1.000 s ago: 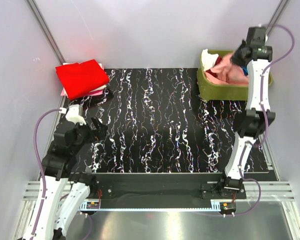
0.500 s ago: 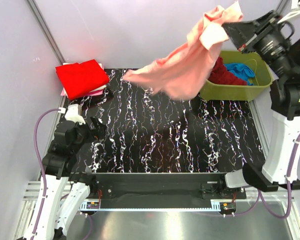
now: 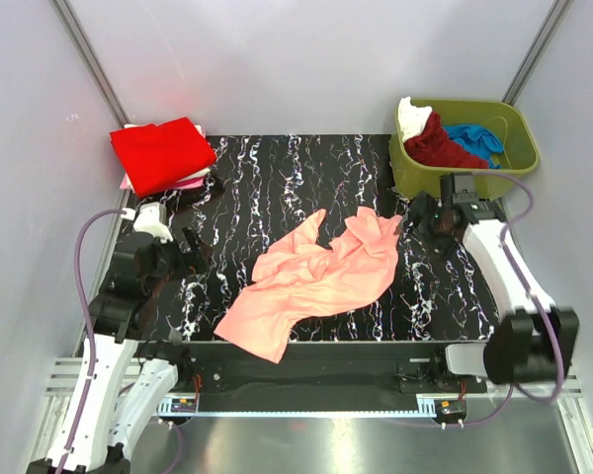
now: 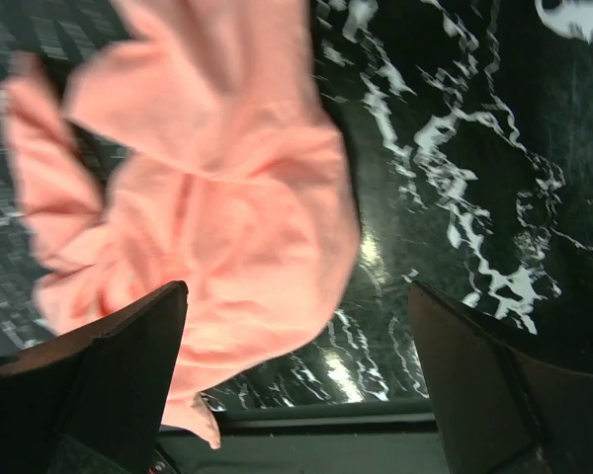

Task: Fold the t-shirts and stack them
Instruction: Flatten the tshirt out

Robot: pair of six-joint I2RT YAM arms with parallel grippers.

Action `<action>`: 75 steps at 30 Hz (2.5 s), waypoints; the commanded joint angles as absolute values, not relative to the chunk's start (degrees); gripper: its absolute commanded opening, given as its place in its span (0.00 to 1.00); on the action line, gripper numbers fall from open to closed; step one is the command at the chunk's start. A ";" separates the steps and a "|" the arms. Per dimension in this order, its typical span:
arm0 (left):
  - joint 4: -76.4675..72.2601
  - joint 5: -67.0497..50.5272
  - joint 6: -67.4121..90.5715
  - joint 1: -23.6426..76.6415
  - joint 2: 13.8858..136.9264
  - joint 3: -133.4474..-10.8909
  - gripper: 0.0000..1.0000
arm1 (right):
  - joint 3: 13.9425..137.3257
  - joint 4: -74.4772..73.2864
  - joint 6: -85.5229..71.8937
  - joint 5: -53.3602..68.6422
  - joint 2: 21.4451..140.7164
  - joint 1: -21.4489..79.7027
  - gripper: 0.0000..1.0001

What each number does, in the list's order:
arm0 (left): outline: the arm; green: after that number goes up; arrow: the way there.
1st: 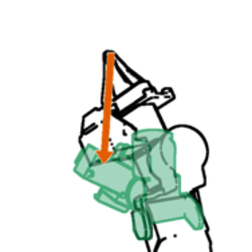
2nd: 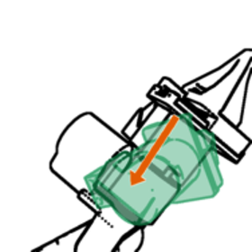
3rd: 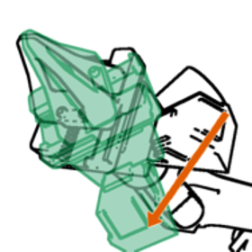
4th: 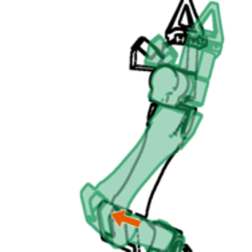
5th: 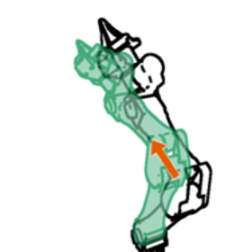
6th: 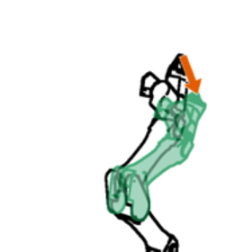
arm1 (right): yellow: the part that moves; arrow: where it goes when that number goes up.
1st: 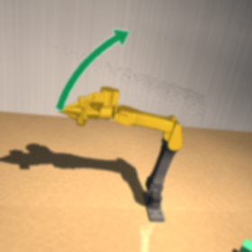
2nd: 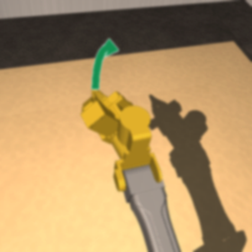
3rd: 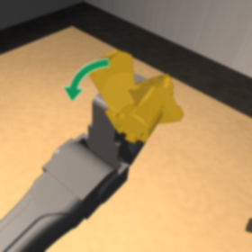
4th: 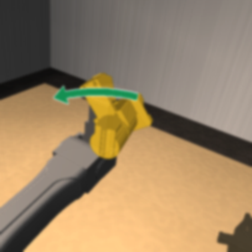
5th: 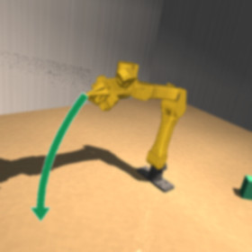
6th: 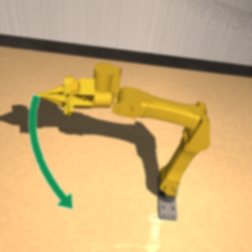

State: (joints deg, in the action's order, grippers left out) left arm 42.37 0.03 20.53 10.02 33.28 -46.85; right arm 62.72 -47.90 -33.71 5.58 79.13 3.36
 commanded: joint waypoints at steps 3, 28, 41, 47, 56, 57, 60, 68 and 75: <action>40.08 -1.23 19.95 9.76 34.63 -47.37 0.99 | 64.86 -43.59 -32.61 4.66 65.92 9.64 1.00; 46.93 26.18 27.24 1.76 19.87 -49.22 0.99 | 121.80 -52.37 -39.20 -7.82 133.67 77.96 0.80; 46.76 25.58 27.16 1.41 17.75 -48.87 0.99 | 131.13 -55.20 -38.41 -9.49 146.34 77.78 0.71; 46.67 24.87 26.89 1.32 17.67 -48.96 0.99 | 131.22 -57.39 -39.11 -12.30 147.74 77.43 0.50; 46.49 24.17 26.63 1.32 17.05 -48.87 0.99 | 132.89 -61.87 -38.85 -11.69 153.54 77.26 0.19; 46.49 24.08 26.72 1.32 17.05 -48.78 0.99 | 132.89 -62.14 -38.76 -11.52 153.98 77.26 0.09; 46.41 23.91 26.37 1.32 17.14 -48.78 0.99 | 132.19 -62.14 -38.50 -12.30 153.81 77.08 0.00; 45.62 21.19 24.96 1.23 17.58 -48.43 0.99 | 125.69 -65.21 -37.09 -24.39 127.57 71.90 0.00; 43.42 16.62 23.20 1.14 15.03 -47.55 0.99 | 109.46 -75.32 -44.46 -42.70 83.95 64.01 0.00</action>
